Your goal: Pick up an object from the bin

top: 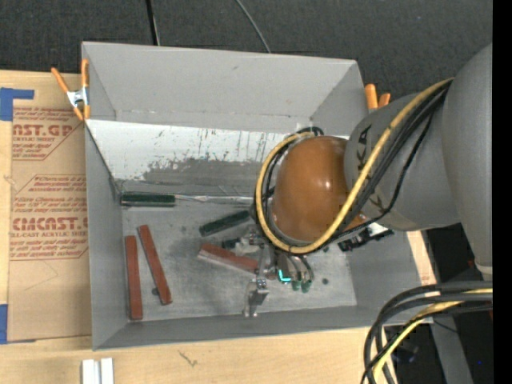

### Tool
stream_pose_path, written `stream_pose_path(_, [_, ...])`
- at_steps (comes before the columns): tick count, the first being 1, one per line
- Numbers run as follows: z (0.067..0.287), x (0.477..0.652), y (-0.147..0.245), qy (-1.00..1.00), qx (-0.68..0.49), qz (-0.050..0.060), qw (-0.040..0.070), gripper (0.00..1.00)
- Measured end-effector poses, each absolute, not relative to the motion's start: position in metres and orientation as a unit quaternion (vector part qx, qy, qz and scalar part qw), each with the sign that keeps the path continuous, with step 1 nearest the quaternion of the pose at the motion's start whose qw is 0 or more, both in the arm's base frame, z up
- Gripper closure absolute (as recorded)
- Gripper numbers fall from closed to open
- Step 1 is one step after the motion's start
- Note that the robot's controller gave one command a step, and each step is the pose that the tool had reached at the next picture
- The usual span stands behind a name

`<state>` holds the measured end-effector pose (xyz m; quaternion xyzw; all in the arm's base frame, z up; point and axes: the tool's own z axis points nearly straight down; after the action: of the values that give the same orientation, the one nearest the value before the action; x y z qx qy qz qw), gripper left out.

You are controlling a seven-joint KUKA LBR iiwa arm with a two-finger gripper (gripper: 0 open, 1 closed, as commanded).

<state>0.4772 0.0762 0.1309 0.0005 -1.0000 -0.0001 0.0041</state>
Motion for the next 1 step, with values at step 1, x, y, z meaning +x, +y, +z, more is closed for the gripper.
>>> stream_pose_path(1, [0.1341, 0.4793, 0.0759, -1.0, 0.0, 0.0, 0.0, 0.0])
